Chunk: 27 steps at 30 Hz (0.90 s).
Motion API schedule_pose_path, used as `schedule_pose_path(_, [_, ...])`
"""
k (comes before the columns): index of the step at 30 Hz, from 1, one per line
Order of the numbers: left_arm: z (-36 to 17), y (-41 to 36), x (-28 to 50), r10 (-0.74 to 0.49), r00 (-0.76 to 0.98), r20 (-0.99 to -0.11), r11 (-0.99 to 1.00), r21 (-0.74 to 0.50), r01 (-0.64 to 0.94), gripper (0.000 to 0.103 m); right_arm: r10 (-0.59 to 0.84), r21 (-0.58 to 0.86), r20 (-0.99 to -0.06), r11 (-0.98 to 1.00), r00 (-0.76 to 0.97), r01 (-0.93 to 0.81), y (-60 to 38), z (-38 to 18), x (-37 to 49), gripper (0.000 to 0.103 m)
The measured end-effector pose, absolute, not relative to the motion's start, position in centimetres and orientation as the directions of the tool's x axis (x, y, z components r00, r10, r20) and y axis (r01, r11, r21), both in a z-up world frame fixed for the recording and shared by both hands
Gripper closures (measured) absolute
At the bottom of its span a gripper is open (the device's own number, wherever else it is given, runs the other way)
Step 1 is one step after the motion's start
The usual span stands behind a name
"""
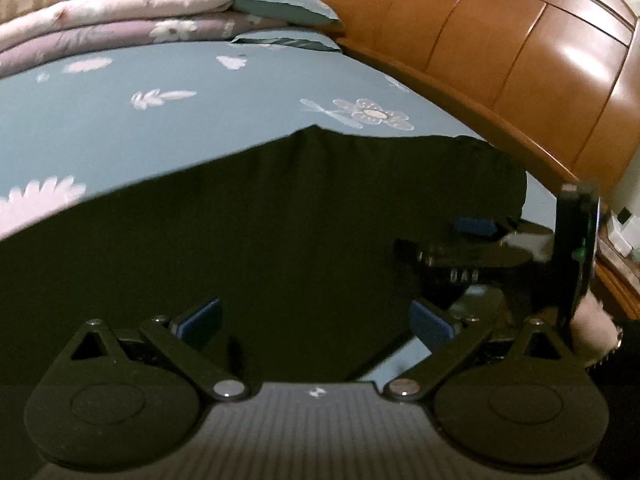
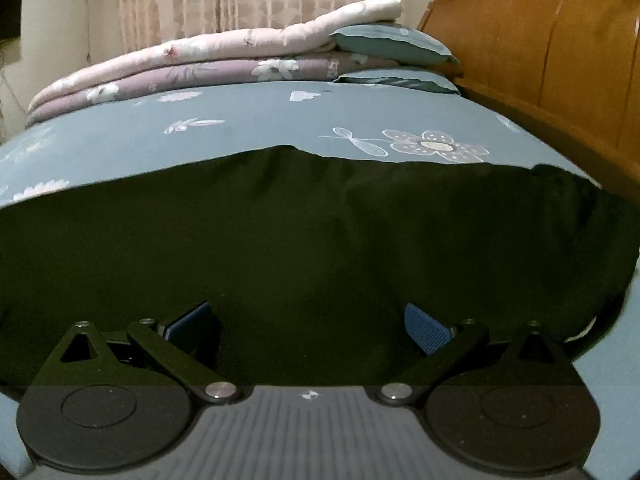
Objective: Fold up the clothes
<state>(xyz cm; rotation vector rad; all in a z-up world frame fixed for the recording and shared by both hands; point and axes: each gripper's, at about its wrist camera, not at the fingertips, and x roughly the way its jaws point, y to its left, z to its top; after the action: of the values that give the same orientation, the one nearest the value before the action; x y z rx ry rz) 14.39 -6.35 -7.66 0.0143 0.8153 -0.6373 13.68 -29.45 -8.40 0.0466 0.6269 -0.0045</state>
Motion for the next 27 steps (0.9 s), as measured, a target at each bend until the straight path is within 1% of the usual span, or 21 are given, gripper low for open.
schedule_pose_path(2, [-8.3,-5.8,13.8,-0.514,0.511,-0.689,0.826,-0.236,0.512,0.004,0.013,0.048,-0.584,0.999,0.812,0.019,-29.5,-8.4,13.6,0.0])
schedule_pose_path(6, [-9.5,-4.4,12.7,-0.51,0.495,-0.704,0.844,-0.298,0.446,0.004,-0.007,0.003,-0.585,1.0,0.811,0.011,-28.9,-8.5,13.5,0.0])
schedule_pose_path(8, [-9.7,-3.6,12.5,-0.509,0.497,-0.703,0.851,-0.325,0.413,0.004,0.0,0.014,-0.581,1.0,0.814,0.01,-29.2,-8.5,13.5,0.0])
schedule_pose_path(11, [-8.5,-2.4,12.4,-0.489,0.546,-0.681,0.867,-0.307,0.394,0.004,0.01,0.033,-0.57,0.999,0.821,0.011,-29.3,-8.3,13.3,0.0])
schedule_pose_path(15, [-7.0,-0.1,13.5,-0.418,0.632,-0.652,0.908,-0.28,0.312,0.004,0.037,0.092,-0.556,0.996,0.83,0.017,-29.7,-7.9,12.8,0.0])
schedule_pose_path(20, [-9.4,3.2,15.0,-0.346,0.608,-0.714,0.933,-0.328,0.146,0.004,0.074,0.203,-0.529,0.978,0.845,0.041,-30.4,-7.5,11.9,0.0])
schedule_pose_path(22, [-9.9,4.3,14.2,-0.364,0.621,-0.694,0.922,-0.361,0.137,0.003,0.086,0.235,-0.516,0.971,0.852,0.045,-30.4,-7.4,11.4,0.0])
schedule_pose_path(25, [-9.5,5.3,13.7,-0.376,0.591,-0.713,0.918,-0.375,0.131,0.003,0.098,0.264,-0.503,0.964,0.859,0.044,-30.2,-7.5,10.9,0.0])
schedule_pose_path(27, [-8.4,6.5,14.2,-0.379,0.586,-0.716,0.916,-0.382,0.125,0.003,0.099,0.259,-0.505,0.965,0.857,0.041,-29.8,-7.4,11.0,0.0])
